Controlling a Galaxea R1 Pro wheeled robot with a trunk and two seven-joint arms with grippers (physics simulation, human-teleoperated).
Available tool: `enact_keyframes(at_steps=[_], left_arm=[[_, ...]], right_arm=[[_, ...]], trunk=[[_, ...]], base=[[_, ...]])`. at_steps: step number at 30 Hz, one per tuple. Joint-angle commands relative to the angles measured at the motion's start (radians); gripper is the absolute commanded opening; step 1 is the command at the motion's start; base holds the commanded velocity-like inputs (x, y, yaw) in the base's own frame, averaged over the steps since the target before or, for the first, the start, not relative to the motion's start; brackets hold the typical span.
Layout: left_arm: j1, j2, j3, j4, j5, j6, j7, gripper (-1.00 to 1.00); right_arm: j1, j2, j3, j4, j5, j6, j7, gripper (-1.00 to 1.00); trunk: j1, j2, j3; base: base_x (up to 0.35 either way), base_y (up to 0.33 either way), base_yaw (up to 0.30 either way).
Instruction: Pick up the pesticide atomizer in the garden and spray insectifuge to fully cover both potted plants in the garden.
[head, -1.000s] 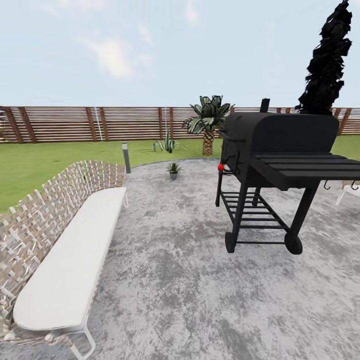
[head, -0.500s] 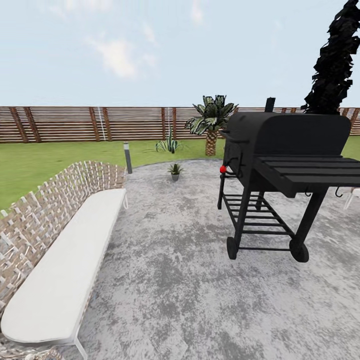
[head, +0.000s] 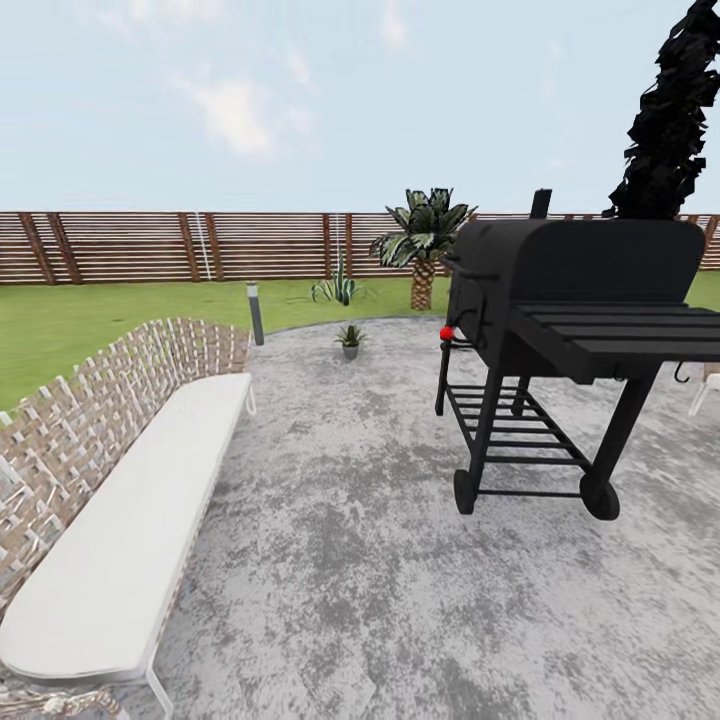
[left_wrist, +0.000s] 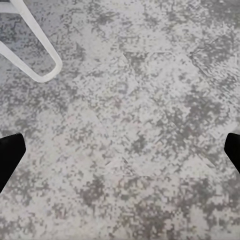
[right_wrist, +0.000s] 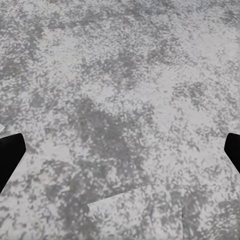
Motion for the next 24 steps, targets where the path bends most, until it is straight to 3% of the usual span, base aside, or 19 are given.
enact_keyframes(at_steps=[1,17,24], left_arm=[[-0.001,0.0,0.0,0.001,0.007,-0.003,-0.001,1.0],[-0.001,0.0,0.0,0.001,0.007,-0.002,-0.001,1.0],[0.0,0.0,0.0,0.002,0.007,-0.002,-0.001,1.0]], right_arm=[[-0.001,0.0,-0.003,0.001,0.008,-0.003,0.0,1.0],[-0.001,-0.003,-0.003,0.0,0.009,-0.003,0.0,1.0],[-0.001,-0.007,-0.003,0.001,0.048,-0.004,-0.002,1.0]], trunk=[[0.004,-0.008,-0.004],[0.065,-0.12,-0.057],[0.092,-0.169,-0.079]], base=[[0.0,0.0,0.0],[0.0,0.0,0.097],[0.0,0.0,0.003]])
